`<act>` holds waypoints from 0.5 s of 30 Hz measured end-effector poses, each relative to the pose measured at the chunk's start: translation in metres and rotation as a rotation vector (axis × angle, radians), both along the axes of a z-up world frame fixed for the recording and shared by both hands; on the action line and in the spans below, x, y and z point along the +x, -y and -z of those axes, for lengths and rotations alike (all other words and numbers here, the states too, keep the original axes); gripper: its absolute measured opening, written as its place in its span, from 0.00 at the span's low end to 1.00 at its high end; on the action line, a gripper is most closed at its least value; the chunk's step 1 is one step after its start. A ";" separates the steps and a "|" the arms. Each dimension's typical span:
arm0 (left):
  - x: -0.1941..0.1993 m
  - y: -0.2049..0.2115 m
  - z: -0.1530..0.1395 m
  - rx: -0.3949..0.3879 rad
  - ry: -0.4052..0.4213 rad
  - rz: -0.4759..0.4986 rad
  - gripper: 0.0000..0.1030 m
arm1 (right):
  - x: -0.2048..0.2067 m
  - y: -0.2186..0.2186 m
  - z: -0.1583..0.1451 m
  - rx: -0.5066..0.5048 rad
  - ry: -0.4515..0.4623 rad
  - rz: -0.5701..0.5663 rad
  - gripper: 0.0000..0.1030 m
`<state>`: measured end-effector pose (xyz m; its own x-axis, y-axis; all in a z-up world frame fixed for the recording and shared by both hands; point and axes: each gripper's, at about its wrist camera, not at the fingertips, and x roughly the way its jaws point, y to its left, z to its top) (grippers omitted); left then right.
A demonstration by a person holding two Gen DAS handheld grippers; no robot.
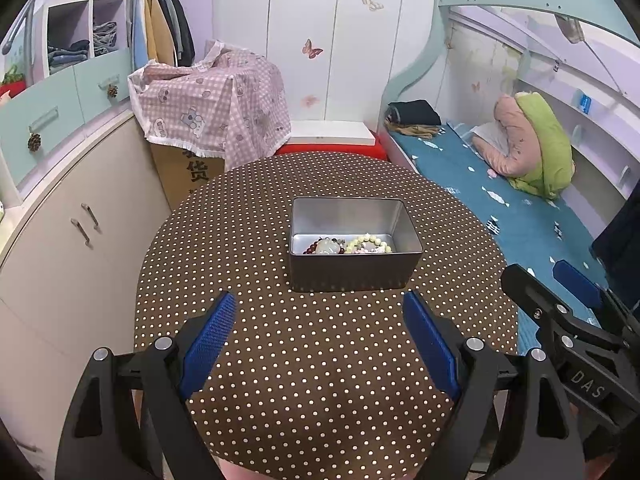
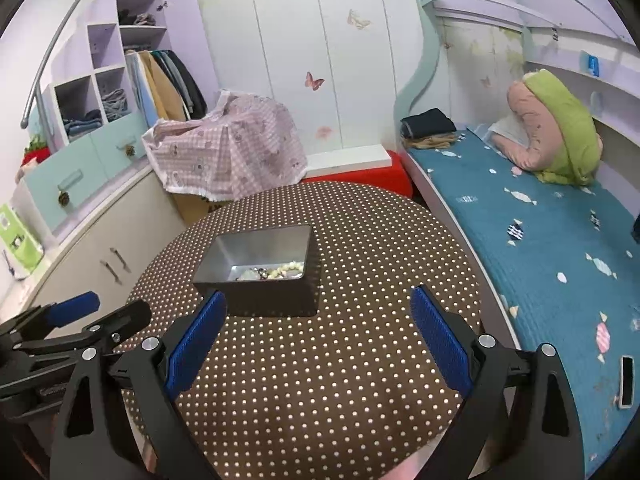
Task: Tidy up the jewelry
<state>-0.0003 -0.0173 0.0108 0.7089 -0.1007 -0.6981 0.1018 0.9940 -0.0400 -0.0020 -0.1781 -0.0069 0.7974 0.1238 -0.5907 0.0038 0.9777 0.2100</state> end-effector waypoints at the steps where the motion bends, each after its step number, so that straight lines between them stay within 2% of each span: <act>1: 0.000 0.000 0.000 0.004 0.001 -0.004 0.80 | 0.000 0.000 0.000 -0.001 0.000 -0.001 0.88; 15: -0.001 -0.003 0.001 0.008 0.001 -0.015 0.80 | 0.000 -0.001 0.002 -0.002 -0.008 0.001 0.88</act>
